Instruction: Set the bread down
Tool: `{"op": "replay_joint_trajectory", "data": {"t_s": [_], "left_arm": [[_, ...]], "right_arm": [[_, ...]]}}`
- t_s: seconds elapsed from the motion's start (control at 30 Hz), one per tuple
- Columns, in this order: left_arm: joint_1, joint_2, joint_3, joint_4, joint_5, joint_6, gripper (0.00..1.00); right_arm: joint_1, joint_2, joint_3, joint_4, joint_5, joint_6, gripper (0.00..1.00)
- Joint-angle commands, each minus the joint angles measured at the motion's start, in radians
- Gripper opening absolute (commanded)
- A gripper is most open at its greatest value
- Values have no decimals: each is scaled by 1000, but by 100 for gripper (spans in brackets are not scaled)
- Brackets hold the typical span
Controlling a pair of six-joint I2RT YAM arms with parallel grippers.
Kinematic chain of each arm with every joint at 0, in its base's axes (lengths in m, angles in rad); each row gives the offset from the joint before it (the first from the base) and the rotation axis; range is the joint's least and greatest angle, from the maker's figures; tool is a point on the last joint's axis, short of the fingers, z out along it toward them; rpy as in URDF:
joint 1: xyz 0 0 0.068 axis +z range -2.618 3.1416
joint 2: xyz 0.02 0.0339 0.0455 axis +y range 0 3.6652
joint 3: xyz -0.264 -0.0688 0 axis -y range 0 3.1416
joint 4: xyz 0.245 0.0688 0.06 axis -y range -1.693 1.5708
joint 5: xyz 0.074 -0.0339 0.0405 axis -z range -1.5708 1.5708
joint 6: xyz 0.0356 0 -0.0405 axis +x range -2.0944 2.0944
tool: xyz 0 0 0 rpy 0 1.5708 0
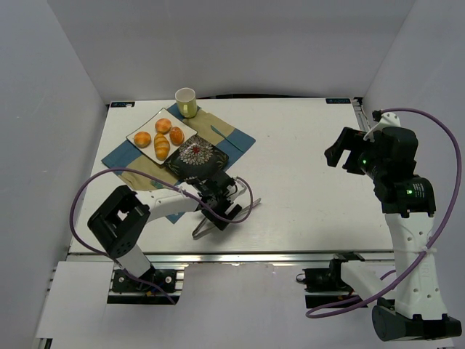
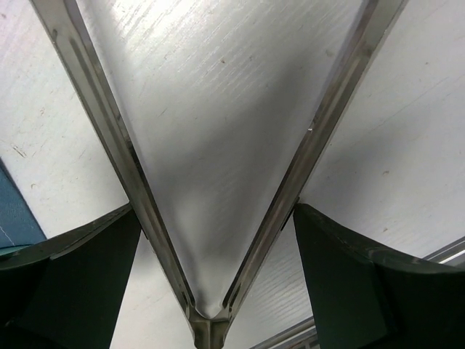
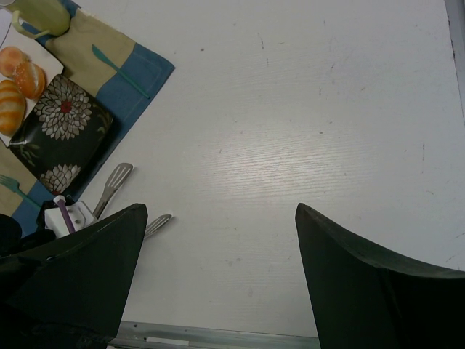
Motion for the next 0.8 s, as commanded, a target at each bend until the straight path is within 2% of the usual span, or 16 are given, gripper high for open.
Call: {"op": "replay_joint_trajectory", "data": {"t_s": [0.0, 0.27, 0.43, 0.77], "left_arm": [[9, 5, -46, 58, -10, -41, 96], [21, 10, -60, 78, 16, -67, 84], [21, -4, -57, 58, 15, -72, 92], [23, -9, -42, -26, -13, -46, 93]], "right_arm": [[5, -8, 12, 12, -9, 5, 89], [5, -6, 15, 12, -13, 2, 89], [5, -9, 13, 13, -13, 2, 89], [5, -15, 7, 18, -17, 8, 89]]}}
